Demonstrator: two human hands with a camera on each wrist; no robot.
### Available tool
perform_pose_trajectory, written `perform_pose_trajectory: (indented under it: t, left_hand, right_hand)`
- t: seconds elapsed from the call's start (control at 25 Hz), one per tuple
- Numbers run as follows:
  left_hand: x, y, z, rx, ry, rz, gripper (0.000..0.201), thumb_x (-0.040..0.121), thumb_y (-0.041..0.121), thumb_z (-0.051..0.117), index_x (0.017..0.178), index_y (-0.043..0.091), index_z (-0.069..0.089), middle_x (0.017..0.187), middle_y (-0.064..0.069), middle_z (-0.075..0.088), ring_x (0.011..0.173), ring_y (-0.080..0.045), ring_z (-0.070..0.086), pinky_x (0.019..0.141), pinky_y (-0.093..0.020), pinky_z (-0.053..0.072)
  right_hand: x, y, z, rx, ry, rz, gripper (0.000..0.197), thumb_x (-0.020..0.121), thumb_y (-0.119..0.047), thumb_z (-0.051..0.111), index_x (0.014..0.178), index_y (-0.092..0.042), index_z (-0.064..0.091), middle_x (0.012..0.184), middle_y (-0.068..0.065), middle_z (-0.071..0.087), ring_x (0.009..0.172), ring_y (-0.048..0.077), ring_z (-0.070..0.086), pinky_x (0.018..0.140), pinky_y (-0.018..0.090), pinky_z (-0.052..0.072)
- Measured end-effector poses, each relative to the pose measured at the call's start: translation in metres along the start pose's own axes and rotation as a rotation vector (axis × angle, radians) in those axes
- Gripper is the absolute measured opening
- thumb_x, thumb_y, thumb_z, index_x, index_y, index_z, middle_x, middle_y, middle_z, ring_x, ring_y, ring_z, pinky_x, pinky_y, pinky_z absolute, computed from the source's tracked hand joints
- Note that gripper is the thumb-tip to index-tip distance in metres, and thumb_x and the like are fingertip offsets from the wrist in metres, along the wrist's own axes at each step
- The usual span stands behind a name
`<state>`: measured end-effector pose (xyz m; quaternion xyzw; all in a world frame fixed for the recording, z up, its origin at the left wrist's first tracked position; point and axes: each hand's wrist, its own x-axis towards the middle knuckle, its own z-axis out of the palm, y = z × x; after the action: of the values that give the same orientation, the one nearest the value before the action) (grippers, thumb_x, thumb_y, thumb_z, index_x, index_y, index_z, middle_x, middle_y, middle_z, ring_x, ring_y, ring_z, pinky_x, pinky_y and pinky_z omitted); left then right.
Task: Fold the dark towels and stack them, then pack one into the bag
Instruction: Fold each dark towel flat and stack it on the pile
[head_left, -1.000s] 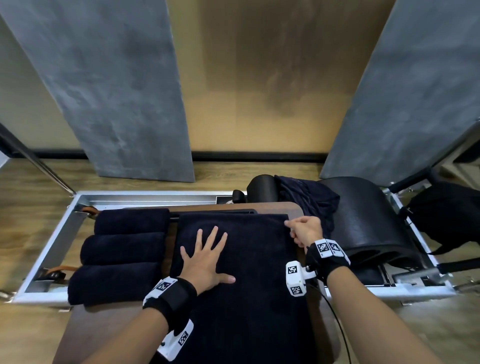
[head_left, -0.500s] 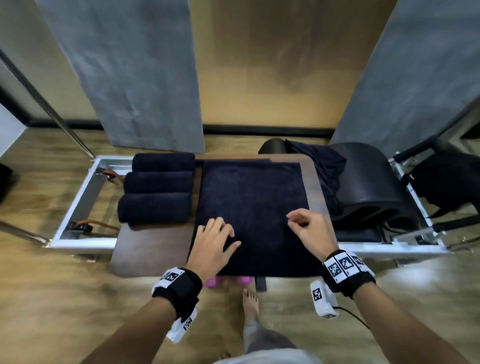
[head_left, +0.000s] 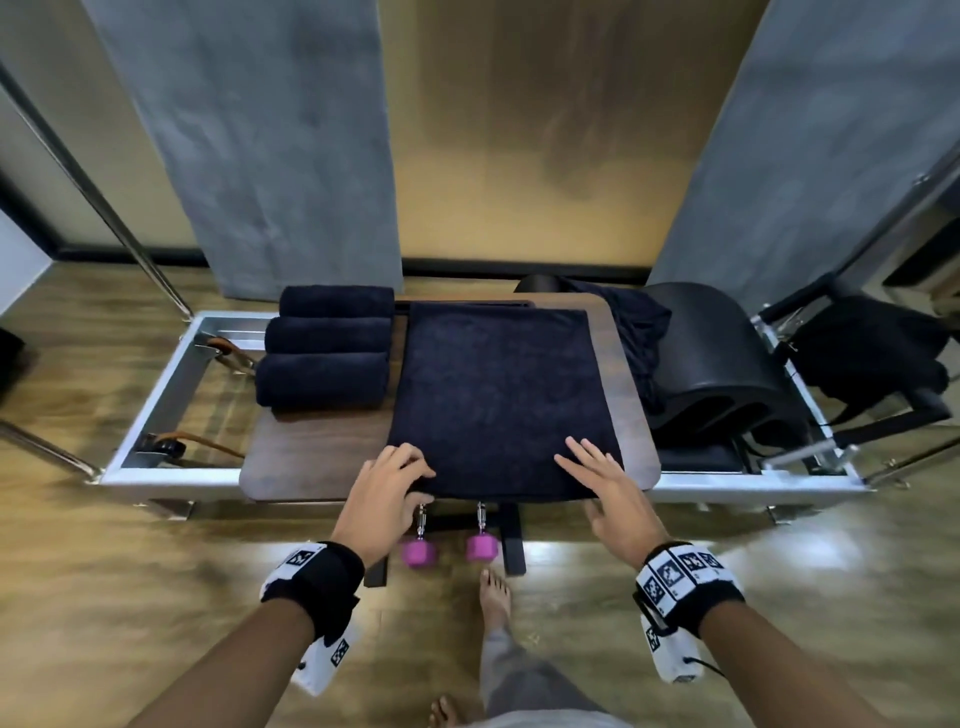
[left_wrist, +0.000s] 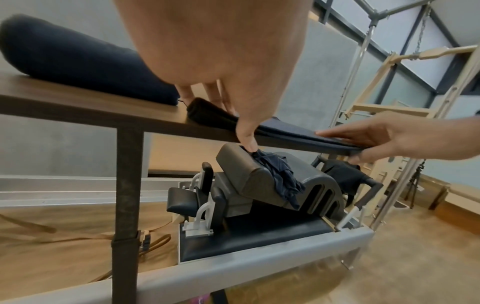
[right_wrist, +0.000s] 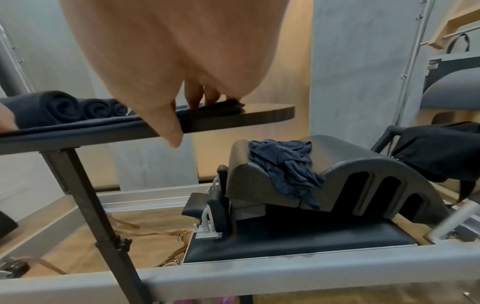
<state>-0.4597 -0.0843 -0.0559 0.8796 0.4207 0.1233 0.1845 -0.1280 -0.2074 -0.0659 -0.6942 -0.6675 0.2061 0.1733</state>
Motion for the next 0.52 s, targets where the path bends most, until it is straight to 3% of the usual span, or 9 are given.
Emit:
perform_pose_trajectory:
  t: [0.12, 0.2, 0.28, 0.4, 0.52]
  left_hand:
    - [0.008, -0.004, -0.007, -0.146, 0.083, -0.026, 0.006, 0.097, 0.019, 0.075, 0.1, 0.018, 0.079, 0.11, 0.012, 0.065, 0.106, -0.011, 0.061, 0.092, -0.043, 0.052]
    - [0.02, -0.005, -0.014, -0.236, 0.129, -0.078, 0.006, 0.1, 0.032, 0.07, 0.101, 0.029, 0.075, 0.102, 0.019, 0.07, 0.098, -0.001, 0.064, 0.088, -0.04, 0.055]
    - [0.038, -0.005, -0.026, -0.319, 0.178, -0.108, 0.007, 0.099, 0.042, 0.07, 0.099, 0.035, 0.071, 0.094, 0.021, 0.073, 0.093, 0.002, 0.068, 0.085, -0.036, 0.057]
    - [0.081, -0.006, -0.051, -0.42, 0.305, -0.155, 0.011, 0.091, 0.045, 0.079, 0.09, 0.036, 0.073, 0.092, 0.023, 0.075, 0.096, 0.001, 0.07, 0.087, -0.026, 0.054]
    - [0.135, -0.007, -0.071, -0.474, 0.372, -0.206, 0.009, 0.088, 0.035, 0.084, 0.086, 0.033, 0.075, 0.088, 0.021, 0.075, 0.095, 0.003, 0.07, 0.087, -0.018, 0.051]
  right_hand:
    - [0.005, 0.002, -0.018, 0.217, 0.054, 0.082, 0.044, 0.097, 0.009, 0.058, 0.128, -0.019, 0.073, 0.146, -0.008, 0.061, 0.144, 0.007, 0.045, 0.123, 0.029, 0.033]
    - [0.014, 0.004, -0.038, 0.29, 0.08, 0.14, 0.028, 0.098, -0.003, 0.066, 0.111, -0.024, 0.078, 0.118, -0.01, 0.076, 0.119, 0.005, 0.065, 0.107, 0.033, 0.051]
    - [0.028, 0.006, -0.061, 0.39, 0.09, 0.185, 0.016, 0.094, -0.01, 0.075, 0.102, -0.024, 0.079, 0.102, -0.009, 0.079, 0.102, 0.004, 0.071, 0.096, 0.033, 0.055]
    - [0.062, 0.01, -0.093, 0.603, 0.204, 0.232, 0.01, 0.086, -0.01, 0.083, 0.095, -0.007, 0.08, 0.094, 0.004, 0.08, 0.098, 0.017, 0.074, 0.097, 0.04, 0.056]
    - [0.108, 0.02, -0.118, 0.698, 0.304, 0.241, 0.012, 0.085, -0.008, 0.083, 0.095, -0.001, 0.079, 0.096, 0.012, 0.079, 0.099, 0.026, 0.074, 0.094, 0.039, 0.056]
